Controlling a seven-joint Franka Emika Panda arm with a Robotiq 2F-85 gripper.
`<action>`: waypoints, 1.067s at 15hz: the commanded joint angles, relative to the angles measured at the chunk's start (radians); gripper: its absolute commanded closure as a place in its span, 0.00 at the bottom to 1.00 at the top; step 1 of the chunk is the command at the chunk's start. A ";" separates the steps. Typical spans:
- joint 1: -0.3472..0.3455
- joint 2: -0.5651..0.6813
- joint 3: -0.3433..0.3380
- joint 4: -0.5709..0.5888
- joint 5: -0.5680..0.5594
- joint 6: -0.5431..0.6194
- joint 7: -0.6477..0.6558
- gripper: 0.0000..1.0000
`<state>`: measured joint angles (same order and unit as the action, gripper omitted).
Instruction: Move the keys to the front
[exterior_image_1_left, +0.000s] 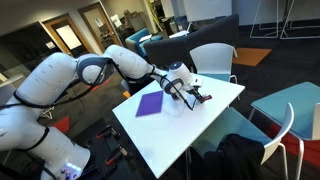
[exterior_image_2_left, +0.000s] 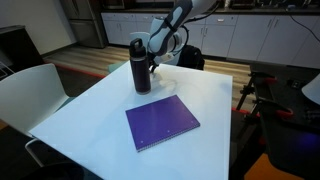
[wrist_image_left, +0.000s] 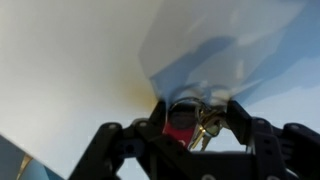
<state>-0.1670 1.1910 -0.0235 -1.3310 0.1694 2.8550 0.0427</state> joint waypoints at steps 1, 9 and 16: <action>0.001 0.041 0.001 0.061 -0.009 0.013 0.018 0.66; 0.003 -0.004 0.006 0.008 -0.002 -0.001 0.025 0.81; -0.074 -0.241 0.055 -0.320 0.013 -0.083 -0.040 0.81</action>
<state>-0.2000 1.1031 0.0050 -1.4579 0.1823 2.8368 0.0435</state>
